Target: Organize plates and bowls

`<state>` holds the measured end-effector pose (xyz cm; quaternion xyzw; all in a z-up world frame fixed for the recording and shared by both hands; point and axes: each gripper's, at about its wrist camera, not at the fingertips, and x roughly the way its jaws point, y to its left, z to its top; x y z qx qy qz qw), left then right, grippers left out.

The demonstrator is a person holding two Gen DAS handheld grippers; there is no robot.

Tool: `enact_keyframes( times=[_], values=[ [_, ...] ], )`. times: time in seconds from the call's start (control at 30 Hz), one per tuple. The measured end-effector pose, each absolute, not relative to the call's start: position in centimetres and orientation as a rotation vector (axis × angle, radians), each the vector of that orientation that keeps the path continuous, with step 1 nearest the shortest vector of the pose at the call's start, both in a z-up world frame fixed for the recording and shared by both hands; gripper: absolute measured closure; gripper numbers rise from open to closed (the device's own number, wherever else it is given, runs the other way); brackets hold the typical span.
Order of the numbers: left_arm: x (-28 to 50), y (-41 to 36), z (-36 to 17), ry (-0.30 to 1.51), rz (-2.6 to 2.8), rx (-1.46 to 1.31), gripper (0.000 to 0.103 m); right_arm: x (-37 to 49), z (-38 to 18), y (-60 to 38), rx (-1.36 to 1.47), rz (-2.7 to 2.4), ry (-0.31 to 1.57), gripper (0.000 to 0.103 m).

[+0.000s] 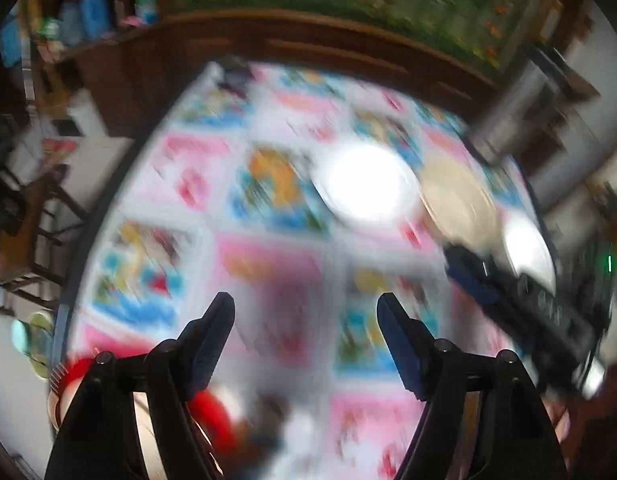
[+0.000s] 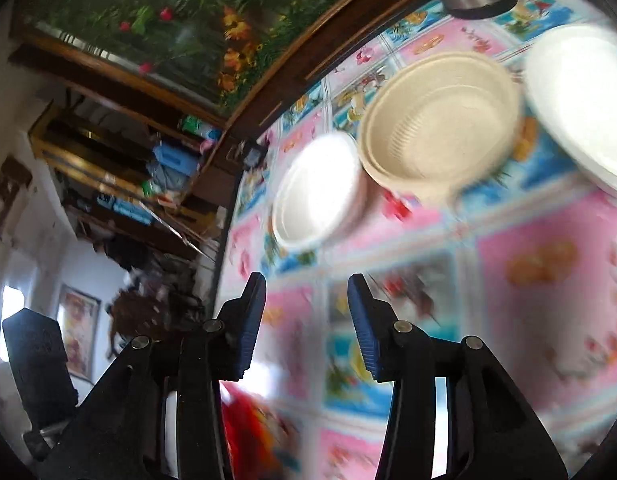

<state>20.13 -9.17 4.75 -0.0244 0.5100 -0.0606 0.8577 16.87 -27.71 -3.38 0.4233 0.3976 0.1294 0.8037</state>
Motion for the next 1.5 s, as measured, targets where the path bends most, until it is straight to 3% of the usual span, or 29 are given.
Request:
enact_keyframes(
  times=[0.17, 0.33, 0.93, 0.97, 1.03, 1.13, 1.23, 1.37, 1.5],
  values=[
    [27.3, -9.4, 4.4, 1.045, -0.049, -0.06, 0.028, 21.5, -5.8, -27.7, 1.039, 0.213, 0.878, 0.06],
    [33.3, -10.3, -1.0, 1.119, -0.002, -0.084, 0.028, 23.3, -6.5, -28.0, 1.034, 0.187, 0.887, 0.06],
    [35.7, -13.6, -4.4, 1.143, -0.088, -0.096, 0.03, 24.7, -8.7, -28.8, 1.018, 0.153, 0.887, 0.06],
    [35.6, -13.6, -4.3, 1.138, -0.088, -0.093, 0.032, 24.7, -8.7, -28.7, 1.009, 0.15, 0.885, 0.06],
    [35.5, -13.8, -4.4, 1.143, -0.093, -0.087, 0.054, 24.7, -8.7, -28.5, 1.008, 0.153, 0.876, 0.06],
    [35.5, -13.9, -4.9, 1.17, -0.098, -0.098, 0.074, 24.8, -8.9, -28.4, 0.99, 0.141, 0.874, 0.06],
    [35.2, -14.1, -5.2, 1.176, -0.093, -0.091, 0.082, 24.9, -9.2, -28.4, 0.983, 0.14, 0.878, 0.075],
    [34.9, -14.3, -4.9, 1.169, -0.107, -0.092, 0.089, 25.0, -9.0, -28.2, 0.965, 0.142, 0.866, 0.086],
    [34.5, -14.8, -4.4, 1.153, -0.098, -0.048, 0.09, 25.0, -8.7, -27.9, 0.947, 0.133, 0.865, 0.089]
  ],
)
